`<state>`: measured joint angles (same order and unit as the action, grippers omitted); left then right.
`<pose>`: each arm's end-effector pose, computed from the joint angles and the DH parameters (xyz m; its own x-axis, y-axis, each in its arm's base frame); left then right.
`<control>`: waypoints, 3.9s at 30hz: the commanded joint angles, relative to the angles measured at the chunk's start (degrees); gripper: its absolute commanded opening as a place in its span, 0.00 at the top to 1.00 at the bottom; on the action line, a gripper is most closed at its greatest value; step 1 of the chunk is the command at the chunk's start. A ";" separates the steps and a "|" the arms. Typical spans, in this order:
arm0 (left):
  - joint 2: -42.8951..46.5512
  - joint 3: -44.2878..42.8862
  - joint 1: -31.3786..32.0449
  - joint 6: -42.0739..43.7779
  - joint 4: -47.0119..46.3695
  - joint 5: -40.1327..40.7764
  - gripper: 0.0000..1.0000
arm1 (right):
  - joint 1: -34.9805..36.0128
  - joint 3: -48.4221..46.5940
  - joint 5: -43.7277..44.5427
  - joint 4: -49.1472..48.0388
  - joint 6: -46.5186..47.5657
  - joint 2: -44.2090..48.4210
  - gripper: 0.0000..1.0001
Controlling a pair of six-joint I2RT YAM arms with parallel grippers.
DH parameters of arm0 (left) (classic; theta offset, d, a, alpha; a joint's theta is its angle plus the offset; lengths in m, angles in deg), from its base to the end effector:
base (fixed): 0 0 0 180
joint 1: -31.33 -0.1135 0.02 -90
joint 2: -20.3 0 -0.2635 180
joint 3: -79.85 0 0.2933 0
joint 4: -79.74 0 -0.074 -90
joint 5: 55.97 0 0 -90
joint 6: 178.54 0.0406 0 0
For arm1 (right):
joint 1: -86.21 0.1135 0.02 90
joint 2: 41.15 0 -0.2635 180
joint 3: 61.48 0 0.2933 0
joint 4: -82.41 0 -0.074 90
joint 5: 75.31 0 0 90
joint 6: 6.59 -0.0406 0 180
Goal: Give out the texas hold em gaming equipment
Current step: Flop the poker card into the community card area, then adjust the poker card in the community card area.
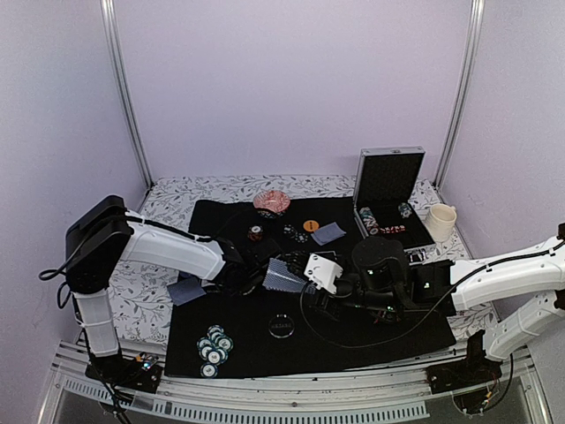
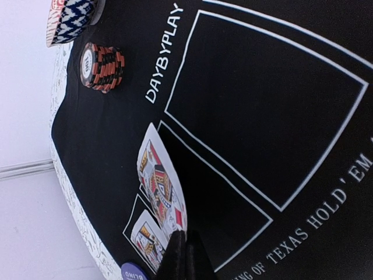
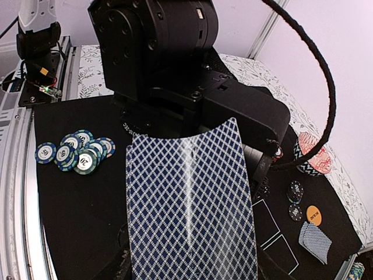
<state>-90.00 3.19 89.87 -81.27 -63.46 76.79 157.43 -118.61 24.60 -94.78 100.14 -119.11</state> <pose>0.2272 -0.3186 0.1003 -0.4236 0.8703 -0.2511 0.5658 0.4707 0.6770 0.1172 0.3231 0.2212 0.1302 -0.4978 -0.8574 -0.8817 0.3374 -0.3298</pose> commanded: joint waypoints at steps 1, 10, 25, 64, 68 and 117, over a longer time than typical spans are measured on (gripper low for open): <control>-0.08 0.35 0.41 -1.64 2.58 -2.53 1.00 | -0.14 0.66 0.20 -1.29 -0.56 1.42 0.51; 0.06 0.08 0.41 -3.65 4.03 -8.49 1.00 | -0.13 0.76 0.35 -0.85 -0.61 1.80 0.51; 2.74 -1.25 0.45 -3.66 6.47 -10.58 0.63 | -0.18 0.65 0.52 -0.72 -0.38 1.90 0.51; -0.42 -7.88 -18.61 -9.21 10.77 -13.00 0.75 | -0.07 4.26 0.64 -1.41 0.02 6.89 0.51; -4.42 -9.27 -17.89 -9.39 11.39 -13.69 0.75 | -0.18 4.88 0.49 -1.40 -0.49 7.75 0.51; 3.08 -1.80 -11.73 -12.70 13.68 -22.29 0.74 | -0.13 0.93 0.30 2.15 -0.85 5.60 0.51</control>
<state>-85.57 1.24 76.76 -93.31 -49.65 55.63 157.41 -116.05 24.65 -92.69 99.95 -113.51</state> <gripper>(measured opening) 0.258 0.496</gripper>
